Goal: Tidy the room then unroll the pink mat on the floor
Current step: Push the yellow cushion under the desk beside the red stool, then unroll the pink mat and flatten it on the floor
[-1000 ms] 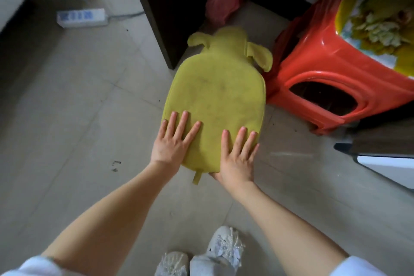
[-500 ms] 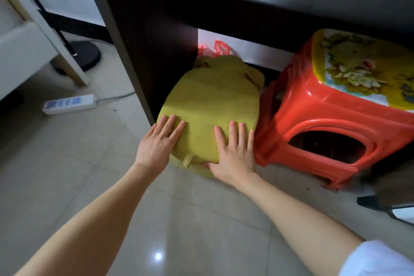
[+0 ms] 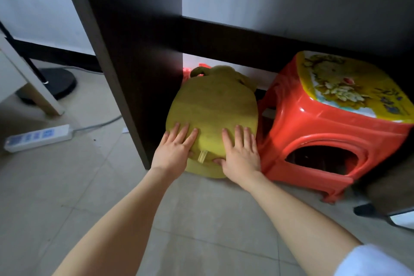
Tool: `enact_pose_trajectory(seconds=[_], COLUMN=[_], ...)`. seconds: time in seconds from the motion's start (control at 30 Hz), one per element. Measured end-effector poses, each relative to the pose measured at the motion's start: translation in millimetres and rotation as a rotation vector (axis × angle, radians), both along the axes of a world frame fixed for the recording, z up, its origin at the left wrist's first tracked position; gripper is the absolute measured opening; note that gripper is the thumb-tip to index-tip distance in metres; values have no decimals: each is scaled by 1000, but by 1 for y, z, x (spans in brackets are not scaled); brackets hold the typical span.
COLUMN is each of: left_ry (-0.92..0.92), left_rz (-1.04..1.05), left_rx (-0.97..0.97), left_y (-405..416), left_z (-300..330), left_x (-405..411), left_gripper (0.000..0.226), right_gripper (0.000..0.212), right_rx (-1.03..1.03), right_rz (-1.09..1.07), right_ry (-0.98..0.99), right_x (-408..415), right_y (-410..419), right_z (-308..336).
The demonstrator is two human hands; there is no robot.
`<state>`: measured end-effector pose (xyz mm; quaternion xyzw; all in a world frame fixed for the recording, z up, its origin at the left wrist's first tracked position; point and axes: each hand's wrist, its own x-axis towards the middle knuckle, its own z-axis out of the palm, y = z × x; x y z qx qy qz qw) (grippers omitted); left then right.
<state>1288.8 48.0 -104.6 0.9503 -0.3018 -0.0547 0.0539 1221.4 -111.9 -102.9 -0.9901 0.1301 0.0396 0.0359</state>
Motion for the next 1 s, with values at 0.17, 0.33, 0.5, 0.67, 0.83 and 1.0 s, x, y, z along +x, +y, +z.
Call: enact_pose_trajectory(seconds=[0.17,0.33,0.5,0.67,0.83,1.0], left_ry=[197,422,511,509,436,232], left_rz=[76,243,412,579,801,997], left_rx=[93,202,184,11,-174,-295], left_y=[8,46,93,156,231,301], left_z=[21,87,213,356,487,613], left_x=[-33,-72,-103,-145,-202,-272], left_gripper=[75,70,55,45,40,32], right_gripper=[79,62,48,35,32,33], right_rx=[29,123,300,392,463,585], right_rz=[14,37,72,105,269,482], right_ry=[267,613,636,431,352,312], right_x=[-23,-59,-76,-93,-110,-138], right_y=[10,27,72,139,212,288], right_z=[22,94,210,358,497,623])
